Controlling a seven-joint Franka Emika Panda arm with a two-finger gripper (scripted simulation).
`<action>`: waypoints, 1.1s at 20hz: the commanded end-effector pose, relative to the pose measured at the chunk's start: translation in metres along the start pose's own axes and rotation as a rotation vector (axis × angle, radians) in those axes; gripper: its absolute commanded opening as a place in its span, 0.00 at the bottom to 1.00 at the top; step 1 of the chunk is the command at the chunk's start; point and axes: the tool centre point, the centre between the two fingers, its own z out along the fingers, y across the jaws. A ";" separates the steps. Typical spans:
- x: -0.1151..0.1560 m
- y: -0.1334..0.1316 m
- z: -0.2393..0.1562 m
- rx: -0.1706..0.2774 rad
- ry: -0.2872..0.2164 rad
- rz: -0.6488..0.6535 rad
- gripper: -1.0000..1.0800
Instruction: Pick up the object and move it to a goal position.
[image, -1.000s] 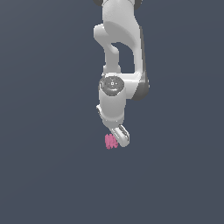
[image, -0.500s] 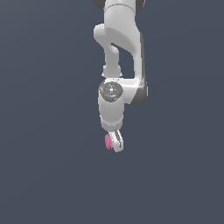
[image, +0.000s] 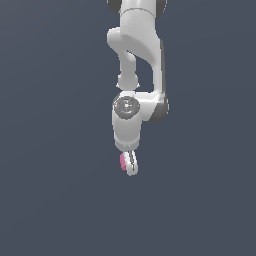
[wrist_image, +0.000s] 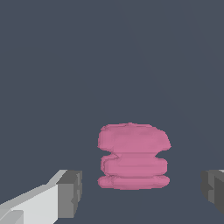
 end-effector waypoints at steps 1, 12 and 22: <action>0.000 0.000 0.000 0.000 0.000 0.008 0.96; 0.000 0.001 0.037 0.000 0.000 0.007 0.96; 0.000 0.000 0.051 0.000 0.000 0.008 0.00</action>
